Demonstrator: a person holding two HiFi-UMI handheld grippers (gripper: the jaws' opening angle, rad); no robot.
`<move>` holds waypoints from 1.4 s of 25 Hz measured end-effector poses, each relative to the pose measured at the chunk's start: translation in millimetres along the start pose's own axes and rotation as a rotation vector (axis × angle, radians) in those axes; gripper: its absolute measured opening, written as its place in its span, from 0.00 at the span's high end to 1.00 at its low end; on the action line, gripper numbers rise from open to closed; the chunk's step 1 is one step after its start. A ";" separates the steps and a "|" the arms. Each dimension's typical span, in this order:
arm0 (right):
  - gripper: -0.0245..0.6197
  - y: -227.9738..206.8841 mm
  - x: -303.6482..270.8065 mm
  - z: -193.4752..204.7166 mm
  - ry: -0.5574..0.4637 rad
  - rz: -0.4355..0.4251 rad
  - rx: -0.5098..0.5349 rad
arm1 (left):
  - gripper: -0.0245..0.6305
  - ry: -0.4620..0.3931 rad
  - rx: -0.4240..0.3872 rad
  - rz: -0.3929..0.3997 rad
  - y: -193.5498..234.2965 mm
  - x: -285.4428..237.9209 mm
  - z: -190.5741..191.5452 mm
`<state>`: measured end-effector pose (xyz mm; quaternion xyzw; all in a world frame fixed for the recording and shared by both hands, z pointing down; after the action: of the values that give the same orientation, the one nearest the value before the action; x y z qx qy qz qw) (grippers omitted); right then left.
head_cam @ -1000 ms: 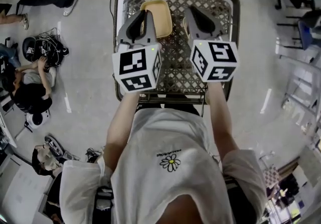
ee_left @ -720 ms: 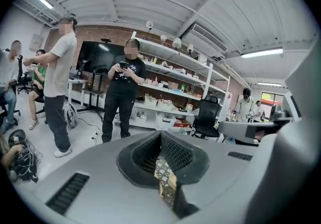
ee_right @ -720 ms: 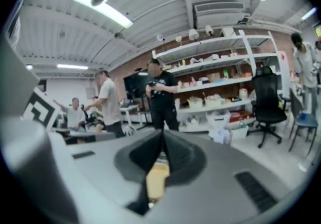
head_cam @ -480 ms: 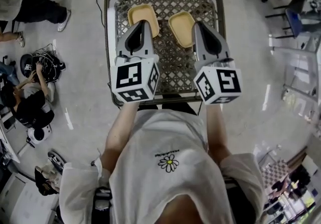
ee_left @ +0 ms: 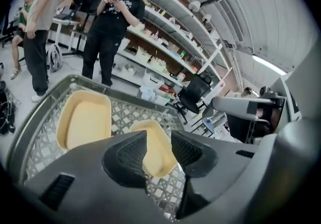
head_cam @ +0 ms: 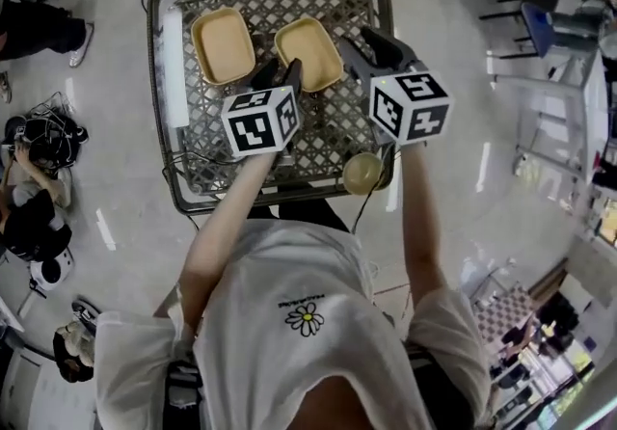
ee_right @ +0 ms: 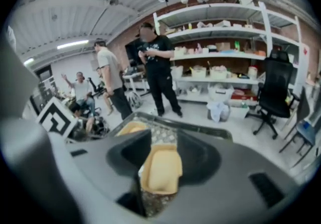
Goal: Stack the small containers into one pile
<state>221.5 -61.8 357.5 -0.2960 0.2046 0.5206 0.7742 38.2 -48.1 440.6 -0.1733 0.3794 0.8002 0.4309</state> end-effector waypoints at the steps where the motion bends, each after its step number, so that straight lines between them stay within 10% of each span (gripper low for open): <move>1: 0.71 -9.1 -11.6 7.6 0.043 -0.008 -0.001 | 0.72 0.035 0.012 -0.012 2.6 -12.2 9.2; 15: 0.71 -83.3 -106.4 122.0 0.416 -0.022 -0.110 | 0.75 0.188 0.083 -0.200 20.3 -83.3 73.9; 26: 0.88 -74.2 -105.1 117.5 0.388 -0.004 -0.089 | 0.86 0.165 0.067 -0.212 20.2 -86.5 61.6; 35: 0.89 -25.8 -2.3 43.2 0.070 0.141 0.057 | 0.87 -0.057 -0.043 -0.072 -23.3 -26.6 -2.8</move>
<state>245.0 -41.6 397.3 -0.2770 0.2666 0.5570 0.7361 72.3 -57.1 444.3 -0.1730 0.3431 0.7968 0.4662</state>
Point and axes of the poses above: the fingertips, and each gripper's own axes: x backward along the fingers, y to its left, z out of its underside, the point moved 9 cm from there along x, backward along the fingers, and after that the axes turned 7 degrees about -x, right-handed, at the moved point
